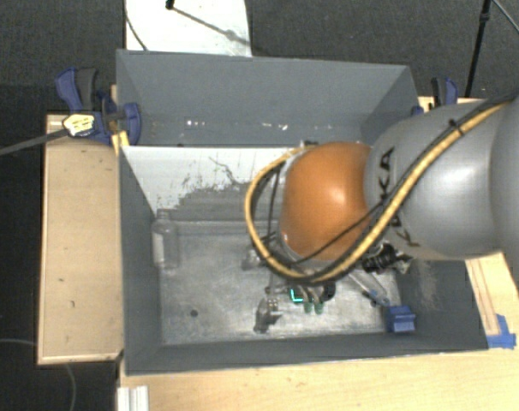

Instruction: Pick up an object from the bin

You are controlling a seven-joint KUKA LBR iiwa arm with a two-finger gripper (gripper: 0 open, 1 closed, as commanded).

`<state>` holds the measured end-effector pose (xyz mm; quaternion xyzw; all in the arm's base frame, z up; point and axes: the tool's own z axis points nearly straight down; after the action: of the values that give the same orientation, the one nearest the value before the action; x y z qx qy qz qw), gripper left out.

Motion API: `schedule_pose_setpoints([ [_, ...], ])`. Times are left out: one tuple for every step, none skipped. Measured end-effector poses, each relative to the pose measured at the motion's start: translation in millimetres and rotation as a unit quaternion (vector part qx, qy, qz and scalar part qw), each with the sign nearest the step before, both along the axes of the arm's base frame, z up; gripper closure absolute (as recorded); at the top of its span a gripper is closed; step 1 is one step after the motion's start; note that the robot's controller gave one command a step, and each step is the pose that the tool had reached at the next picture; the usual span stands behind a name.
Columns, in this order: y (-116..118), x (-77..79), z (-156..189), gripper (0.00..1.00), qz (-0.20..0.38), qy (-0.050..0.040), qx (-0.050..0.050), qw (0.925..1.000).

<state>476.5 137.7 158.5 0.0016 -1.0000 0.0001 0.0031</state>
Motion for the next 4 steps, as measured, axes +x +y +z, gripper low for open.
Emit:
schedule_pose_setpoints([
  [88.2,17.8,-51.8,0.0,0.08,-0.0045,0.002,0.9968],
  [35.1,45.0,-85.1,0.0,-0.081,-0.0033,-0.001,0.9967],
  [14.8,54.6,-43.9,0.0,0.0,-0.0054,0.001,1.0],
  [-57.8,42.8,-69.4,0.0,0.071,-0.0022,-0.001,0.9975],
])
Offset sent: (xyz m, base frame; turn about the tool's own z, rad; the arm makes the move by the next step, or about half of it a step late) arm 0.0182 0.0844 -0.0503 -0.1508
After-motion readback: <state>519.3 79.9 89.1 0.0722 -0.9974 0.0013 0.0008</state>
